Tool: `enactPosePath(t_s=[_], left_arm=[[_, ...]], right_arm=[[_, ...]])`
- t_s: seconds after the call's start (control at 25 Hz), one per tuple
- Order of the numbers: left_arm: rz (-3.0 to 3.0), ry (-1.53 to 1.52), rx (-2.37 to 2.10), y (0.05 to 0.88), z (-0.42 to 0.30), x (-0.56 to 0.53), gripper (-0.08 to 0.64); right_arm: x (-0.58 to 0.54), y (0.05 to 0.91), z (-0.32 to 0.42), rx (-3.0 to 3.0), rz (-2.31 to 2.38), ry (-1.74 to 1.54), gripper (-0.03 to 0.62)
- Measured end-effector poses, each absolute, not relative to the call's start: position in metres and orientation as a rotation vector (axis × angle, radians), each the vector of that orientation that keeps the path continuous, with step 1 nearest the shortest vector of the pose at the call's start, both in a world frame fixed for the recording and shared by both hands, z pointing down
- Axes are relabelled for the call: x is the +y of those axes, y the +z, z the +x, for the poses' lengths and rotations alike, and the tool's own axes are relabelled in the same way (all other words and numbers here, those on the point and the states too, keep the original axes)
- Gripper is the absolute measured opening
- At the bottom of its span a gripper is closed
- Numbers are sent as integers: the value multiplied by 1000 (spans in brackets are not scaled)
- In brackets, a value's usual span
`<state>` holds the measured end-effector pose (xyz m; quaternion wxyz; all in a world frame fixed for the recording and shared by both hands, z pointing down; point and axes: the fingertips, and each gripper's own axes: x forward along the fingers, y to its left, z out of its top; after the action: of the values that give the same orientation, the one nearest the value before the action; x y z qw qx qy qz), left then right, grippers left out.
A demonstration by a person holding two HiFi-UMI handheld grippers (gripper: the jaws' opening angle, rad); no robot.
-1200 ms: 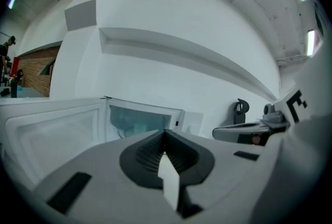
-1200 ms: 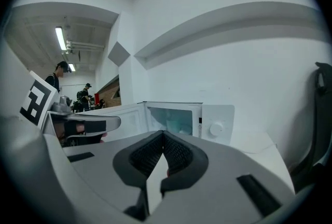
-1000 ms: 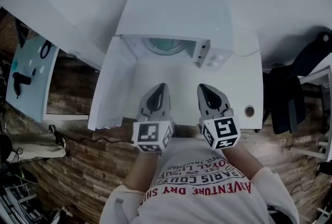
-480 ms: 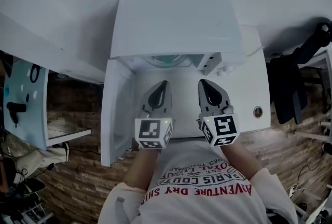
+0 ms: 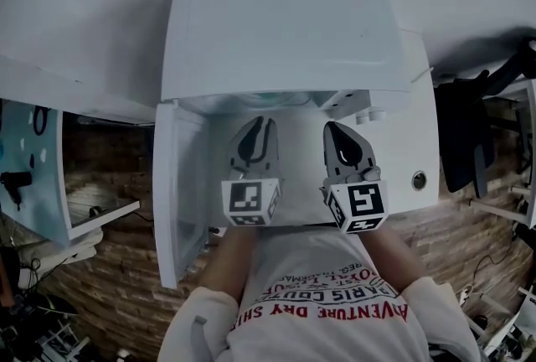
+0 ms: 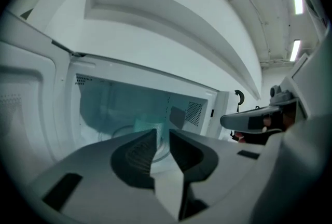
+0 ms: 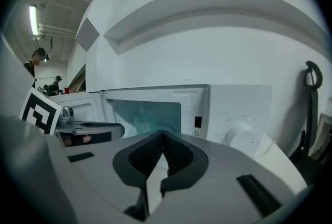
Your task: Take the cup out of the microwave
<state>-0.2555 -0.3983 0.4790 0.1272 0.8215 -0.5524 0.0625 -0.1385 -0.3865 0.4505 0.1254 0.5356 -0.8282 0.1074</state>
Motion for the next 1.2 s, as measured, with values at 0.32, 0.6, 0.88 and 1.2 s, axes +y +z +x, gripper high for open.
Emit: enactPosePath(t_s=[0.32, 0.6, 0.88, 1.2], left_arm=[[2353, 221, -1584, 509, -251, -441, 364], [2371, 268, -1605, 524, -256, -471, 443], [2434, 335, -1563, 525, -244, -491, 443], [2409, 453, -1560, 539, -243, -506, 440]], right_arm=[[-399, 478, -139, -2380, 1554, 389, 11], [-404, 486, -147, -2371, 1534, 409, 11], [-408, 493, -143, -2341, 1554, 435, 11], [-408, 497, -140, -2318, 1549, 445, 11]])
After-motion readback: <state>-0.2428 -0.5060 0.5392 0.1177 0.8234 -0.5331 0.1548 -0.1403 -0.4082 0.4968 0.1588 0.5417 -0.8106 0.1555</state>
